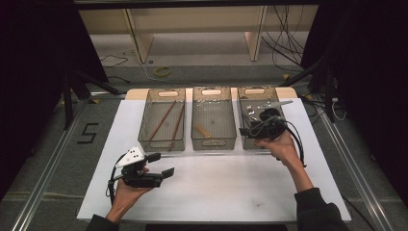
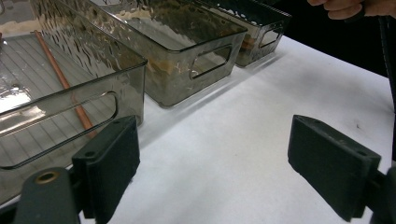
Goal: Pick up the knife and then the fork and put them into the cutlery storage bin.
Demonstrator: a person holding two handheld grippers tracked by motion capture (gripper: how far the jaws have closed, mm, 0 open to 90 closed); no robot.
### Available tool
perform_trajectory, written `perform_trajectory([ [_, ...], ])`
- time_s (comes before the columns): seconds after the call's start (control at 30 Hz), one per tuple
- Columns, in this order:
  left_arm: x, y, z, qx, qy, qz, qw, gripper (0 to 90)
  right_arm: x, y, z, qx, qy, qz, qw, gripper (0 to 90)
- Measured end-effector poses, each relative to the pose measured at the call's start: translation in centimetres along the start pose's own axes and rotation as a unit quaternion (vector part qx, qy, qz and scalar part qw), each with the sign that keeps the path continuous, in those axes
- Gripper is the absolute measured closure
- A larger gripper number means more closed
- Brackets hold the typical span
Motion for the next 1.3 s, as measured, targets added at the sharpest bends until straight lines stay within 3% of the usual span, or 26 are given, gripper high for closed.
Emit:
perform_trajectory([
  [0.27,0.1,0.2,-0.2,0.001,-0.003,-0.004,1.0,16.1,0.2,-0.3,-1.5,0.006,-0.014,0.036,0.9992,36.8],
  [0.5,0.1,0.4,-0.3,0.001,-0.004,-0.007,1.0,16.1,0.3,-0.5,-2.8,-0.03,0.003,0.056,0.998,33.7],
  [0.83,0.1,0.3,0.2,0.007,0.005,-0.009,0.9999,16.1,1.8,-1.0,-3.9,-0.037,0.002,0.072,0.9967,27.6],
  [1.0,0.2,0.3,0.3,0.012,0.003,-0.011,0.9999,16.1,2.7,-1.7,-4.8,-0.037,-0.012,0.081,0.996,25.7],
  [1.3,0.1,0.3,0.3,0.013,-0.002,-0.009,0.9999,16.2,4.4,-2.5,-6.5,-0.059,-0.029,0.1,0.9928,25.7],
])
Point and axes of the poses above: each handheld gripper's, and its own axes: y roughly forward along the jaws, x roughly out of its underside, z roughly to its right, the point moved 8 cm from there along y, roughly forward along the jaws, and after that the axes turned 4 degrees about x, right-handed, at the moved point
